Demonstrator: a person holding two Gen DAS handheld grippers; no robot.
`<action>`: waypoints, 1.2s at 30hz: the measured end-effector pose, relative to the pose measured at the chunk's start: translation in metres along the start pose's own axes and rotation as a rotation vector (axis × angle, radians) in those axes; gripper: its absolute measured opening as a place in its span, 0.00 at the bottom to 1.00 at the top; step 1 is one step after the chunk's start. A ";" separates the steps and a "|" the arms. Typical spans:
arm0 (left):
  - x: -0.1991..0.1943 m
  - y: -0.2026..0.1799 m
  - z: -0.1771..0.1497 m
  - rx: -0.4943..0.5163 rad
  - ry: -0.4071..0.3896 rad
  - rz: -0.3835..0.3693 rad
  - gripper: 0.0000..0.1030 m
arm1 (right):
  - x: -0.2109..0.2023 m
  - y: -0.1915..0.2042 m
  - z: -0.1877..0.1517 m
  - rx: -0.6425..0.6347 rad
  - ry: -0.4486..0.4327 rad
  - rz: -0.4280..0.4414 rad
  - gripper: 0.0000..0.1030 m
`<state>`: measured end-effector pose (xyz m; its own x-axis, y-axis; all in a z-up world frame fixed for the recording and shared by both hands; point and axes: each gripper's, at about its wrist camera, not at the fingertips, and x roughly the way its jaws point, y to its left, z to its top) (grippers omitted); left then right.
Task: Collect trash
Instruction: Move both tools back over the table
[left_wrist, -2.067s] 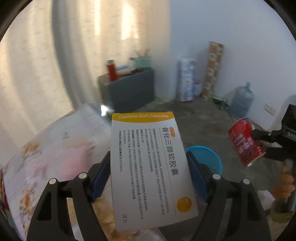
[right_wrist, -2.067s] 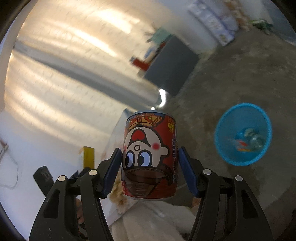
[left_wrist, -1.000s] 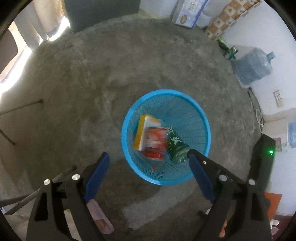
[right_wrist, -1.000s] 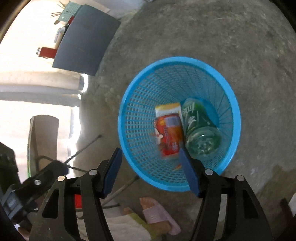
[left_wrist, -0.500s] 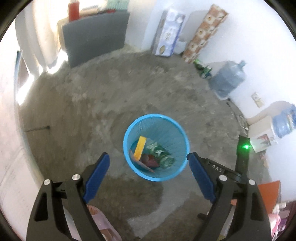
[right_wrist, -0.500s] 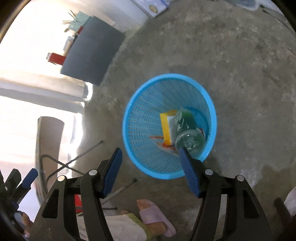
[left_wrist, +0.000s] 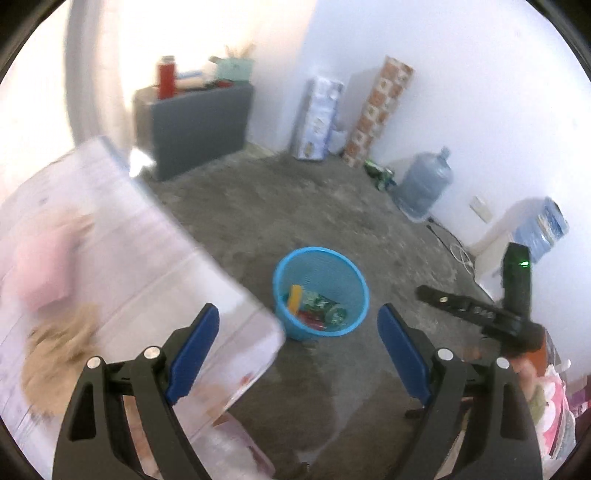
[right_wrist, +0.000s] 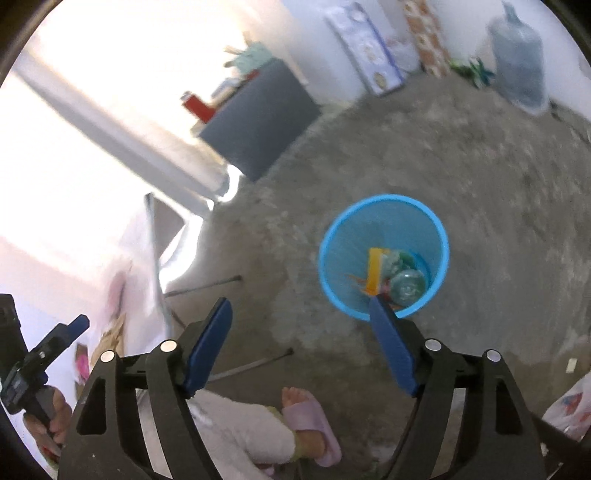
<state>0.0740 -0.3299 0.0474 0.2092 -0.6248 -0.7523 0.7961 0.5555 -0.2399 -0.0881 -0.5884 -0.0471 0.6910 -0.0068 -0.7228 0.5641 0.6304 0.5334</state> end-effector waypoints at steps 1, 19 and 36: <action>-0.015 0.010 -0.008 -0.011 -0.026 0.019 0.83 | -0.003 0.014 -0.002 -0.034 -0.006 -0.002 0.75; -0.144 0.187 -0.162 -0.445 -0.191 0.343 0.83 | 0.028 0.237 -0.072 -0.594 -0.061 -0.087 0.92; -0.174 0.254 -0.218 -0.614 -0.249 0.358 0.83 | 0.067 0.335 -0.128 -0.682 0.156 0.047 0.92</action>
<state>0.1162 0.0398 -0.0162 0.5761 -0.4132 -0.7053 0.2105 0.9087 -0.3604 0.0894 -0.2784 0.0273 0.6058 0.1123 -0.7877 0.0903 0.9739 0.2083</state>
